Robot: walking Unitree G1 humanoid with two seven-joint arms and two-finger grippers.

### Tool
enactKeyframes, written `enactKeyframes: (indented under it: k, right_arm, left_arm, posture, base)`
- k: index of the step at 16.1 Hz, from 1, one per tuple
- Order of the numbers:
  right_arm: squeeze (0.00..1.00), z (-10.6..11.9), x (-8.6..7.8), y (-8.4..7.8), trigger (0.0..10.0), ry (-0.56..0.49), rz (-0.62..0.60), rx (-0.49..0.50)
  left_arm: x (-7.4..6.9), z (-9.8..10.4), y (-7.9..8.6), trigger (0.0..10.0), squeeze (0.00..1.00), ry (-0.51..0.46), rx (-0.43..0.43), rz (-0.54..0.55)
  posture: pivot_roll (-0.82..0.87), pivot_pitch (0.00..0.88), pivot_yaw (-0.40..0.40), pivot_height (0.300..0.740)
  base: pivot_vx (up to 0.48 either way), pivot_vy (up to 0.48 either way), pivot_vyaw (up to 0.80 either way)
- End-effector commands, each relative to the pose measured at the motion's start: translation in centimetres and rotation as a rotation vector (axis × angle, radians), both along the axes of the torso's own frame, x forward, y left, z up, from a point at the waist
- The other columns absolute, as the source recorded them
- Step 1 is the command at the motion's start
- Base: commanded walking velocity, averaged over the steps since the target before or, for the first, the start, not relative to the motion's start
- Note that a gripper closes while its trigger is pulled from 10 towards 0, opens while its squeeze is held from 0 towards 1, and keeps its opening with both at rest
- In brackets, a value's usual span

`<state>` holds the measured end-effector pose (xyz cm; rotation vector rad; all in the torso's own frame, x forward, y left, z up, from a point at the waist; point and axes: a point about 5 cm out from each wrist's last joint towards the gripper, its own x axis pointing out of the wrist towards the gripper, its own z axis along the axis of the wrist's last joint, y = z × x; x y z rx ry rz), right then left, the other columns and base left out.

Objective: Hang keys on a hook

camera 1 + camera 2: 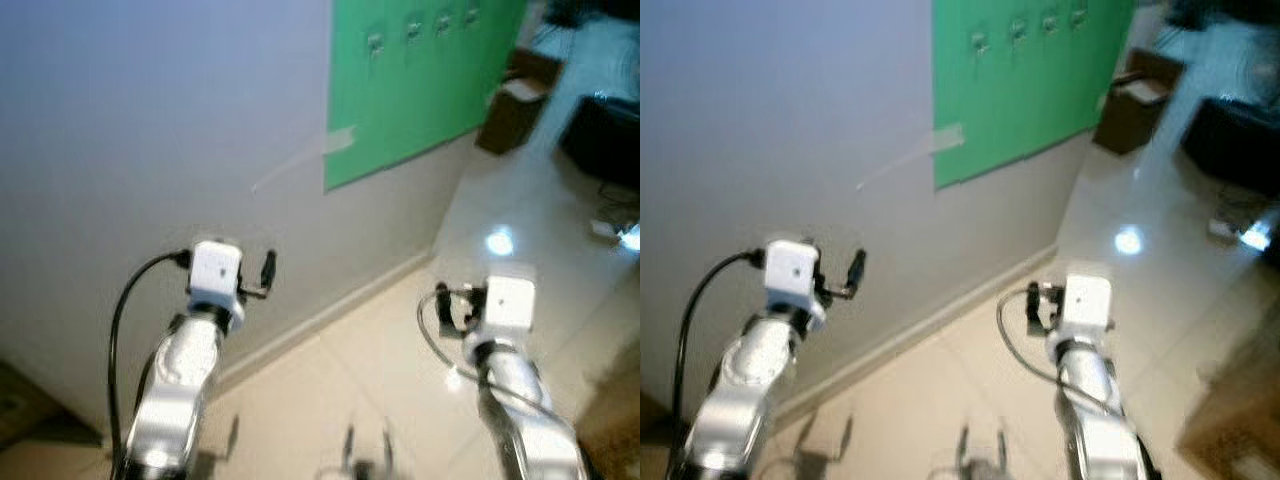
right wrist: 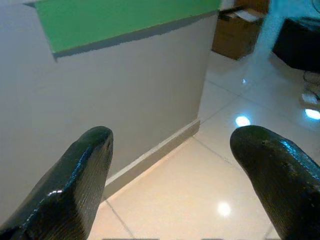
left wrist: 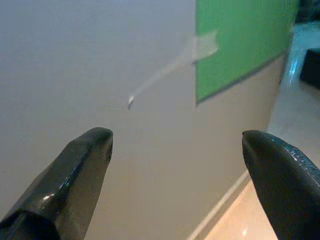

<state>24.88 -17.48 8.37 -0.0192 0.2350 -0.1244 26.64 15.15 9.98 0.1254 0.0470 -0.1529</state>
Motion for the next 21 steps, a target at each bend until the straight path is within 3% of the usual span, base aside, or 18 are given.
enactKeyframes:
  k: [1, 4, 13, 18, 21]
  right_arm:
    - [0.00, -0.2, -0.4, -0.3, 10.0, 0.022, -0.028, -0.014]
    - [0.00, -0.3, -0.5, -0.6, 10.0, 0.033, -0.051, -0.022]
    - [0.00, -0.6, -0.7, -0.8, 10.0, 0.062, -0.066, -0.027]
    - [0.00, -0.1, -0.4, -1.1, 10.0, 0.032, -0.086, -0.037]
    - [0.00, 0.9, 0.0, -0.8, 10.0, -0.042, -0.062, -0.024]
  left_arm:
    - [0.1, 0.3, 0.1, 10.0, 0.00, -0.018, -0.017, -0.009]
    - [0.1, 0.6, 0.2, 10.0, 0.00, -0.026, -0.050, -0.022]
    - [0.2, 1.0, -0.3, 10.0, 0.00, -0.067, -0.013, -0.086]
    - [0.4, 1.2, -0.5, 10.0, 0.00, -0.077, 0.009, -0.126]
    - [0.6, 1.4, -0.5, 10.0, 0.00, -0.089, 0.008, -0.140]
  posture:
    - [-0.02, 0.000, 0.016, 0.740]
    - [-0.03, 0.000, 0.017, 0.740]
    - [-0.03, 0.000, 0.010, 0.740]
    - [-0.03, 0.000, 0.006, 0.740]
    - [-0.03, 0.000, 0.006, 0.740]
  base:
    - [0.000, 0.000, -0.80]
    - [0.000, 0.000, -0.80]
    - [0.000, 0.000, -0.80]
    - [0.299, 0.000, -0.80]
    - [0.373, 0.000, 0.00]
